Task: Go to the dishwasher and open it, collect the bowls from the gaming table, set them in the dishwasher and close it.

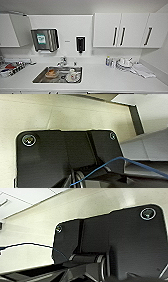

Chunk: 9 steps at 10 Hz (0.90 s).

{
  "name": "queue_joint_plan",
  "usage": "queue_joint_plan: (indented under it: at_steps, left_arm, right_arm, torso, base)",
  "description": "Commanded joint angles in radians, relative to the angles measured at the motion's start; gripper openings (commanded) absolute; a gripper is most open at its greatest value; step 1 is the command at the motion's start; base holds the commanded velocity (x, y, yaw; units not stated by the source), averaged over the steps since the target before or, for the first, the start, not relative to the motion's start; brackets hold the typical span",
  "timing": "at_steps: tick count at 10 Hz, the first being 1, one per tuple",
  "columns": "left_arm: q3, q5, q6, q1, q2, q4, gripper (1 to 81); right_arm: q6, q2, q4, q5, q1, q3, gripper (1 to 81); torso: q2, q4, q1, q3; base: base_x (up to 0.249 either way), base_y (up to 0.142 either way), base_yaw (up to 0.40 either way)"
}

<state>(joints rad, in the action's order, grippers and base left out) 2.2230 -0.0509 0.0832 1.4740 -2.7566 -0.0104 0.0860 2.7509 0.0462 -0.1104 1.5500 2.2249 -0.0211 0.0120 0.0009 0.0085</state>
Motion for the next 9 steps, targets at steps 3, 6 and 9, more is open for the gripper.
queue_joint_plan:
  at_steps: [3, 6, 9]
  left_arm:
    - [-0.045, 0.049, 0.009, -0.056, 0.024, 0.009, 81.1]
    - [-0.193, 0.005, 0.010, -0.036, 0.121, 0.012, 81.1]
    - [-0.269, -0.072, 0.012, -0.017, 0.184, 0.040, 81.1]
  right_arm:
    - [0.000, -0.020, 0.000, 0.046, -0.049, -0.030, 81.1]
    - [0.008, -0.077, -0.003, 0.046, -0.053, -0.117, 81.1]
    - [0.009, -0.190, -0.008, 0.049, -0.076, -0.275, 81.1]
  torso:
    - [0.000, 0.000, 0.000, 0.000]
    - [0.000, 0.000, 0.000, 0.000]
    - [0.000, 0.000, 0.000, 0.000]
  base:
    - [0.000, 0.000, 0.000]
    - [0.000, 0.000, 0.000]
    - [0.000, 0.000, 0.000]
